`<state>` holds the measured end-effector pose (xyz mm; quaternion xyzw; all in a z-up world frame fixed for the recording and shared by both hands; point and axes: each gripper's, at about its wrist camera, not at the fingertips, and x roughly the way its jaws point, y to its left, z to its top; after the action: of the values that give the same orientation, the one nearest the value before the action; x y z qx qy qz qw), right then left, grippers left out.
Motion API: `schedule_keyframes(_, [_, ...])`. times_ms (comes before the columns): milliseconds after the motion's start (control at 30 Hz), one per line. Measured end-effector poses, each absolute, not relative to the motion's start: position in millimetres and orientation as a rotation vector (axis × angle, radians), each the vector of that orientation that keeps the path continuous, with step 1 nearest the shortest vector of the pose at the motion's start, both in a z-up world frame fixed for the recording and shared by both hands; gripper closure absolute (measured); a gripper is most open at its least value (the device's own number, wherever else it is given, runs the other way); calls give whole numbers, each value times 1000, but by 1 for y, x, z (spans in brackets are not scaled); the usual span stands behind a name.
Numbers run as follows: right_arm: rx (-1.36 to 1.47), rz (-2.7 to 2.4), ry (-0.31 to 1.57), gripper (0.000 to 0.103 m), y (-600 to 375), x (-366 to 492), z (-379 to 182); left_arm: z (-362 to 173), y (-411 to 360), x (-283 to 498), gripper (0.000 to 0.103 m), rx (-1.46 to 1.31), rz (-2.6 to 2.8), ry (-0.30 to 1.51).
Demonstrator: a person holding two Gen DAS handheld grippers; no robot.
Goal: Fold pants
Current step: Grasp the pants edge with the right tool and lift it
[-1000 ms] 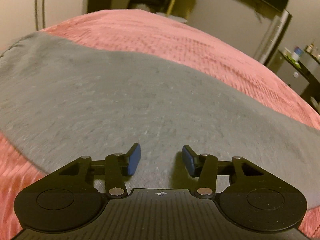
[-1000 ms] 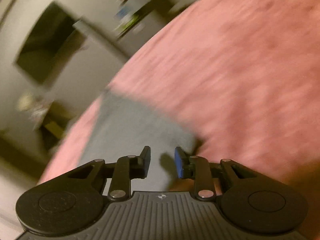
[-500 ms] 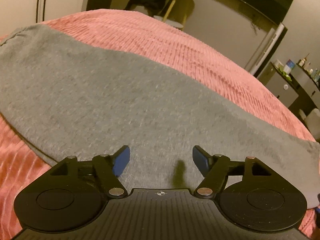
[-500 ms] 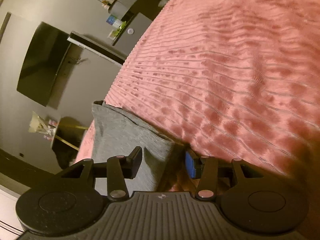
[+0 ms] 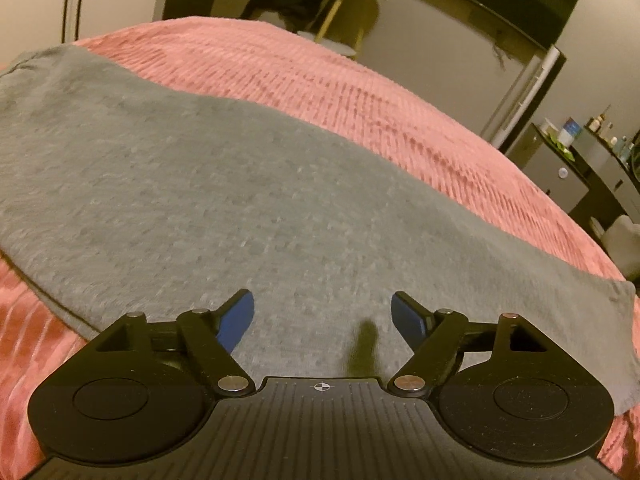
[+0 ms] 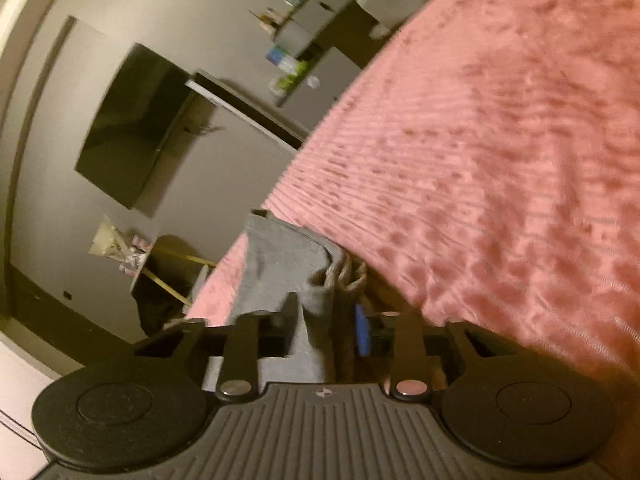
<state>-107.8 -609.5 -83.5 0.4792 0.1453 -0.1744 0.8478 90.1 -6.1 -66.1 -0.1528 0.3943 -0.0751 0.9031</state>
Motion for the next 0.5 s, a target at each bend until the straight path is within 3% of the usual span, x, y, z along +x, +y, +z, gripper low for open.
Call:
schedule_keyframes(100, [1029,-407,347,68,-611,-104,-94,-66,-7,90,20,-321,-172,807])
schedule_keyframes(167, [1044,-417,339,79,-612,-106,-98,-65,-8,92,20,-333,-182,805])
schedule_keyframes(267, [1046,-422,315,88,-610,-110,-98,-64,-13,98,19,-337,-198,788])
schedule_keyframes(500, [993,-463,300,91,-595,-102,-72,-78,-15,112,20,-361,-204,802])
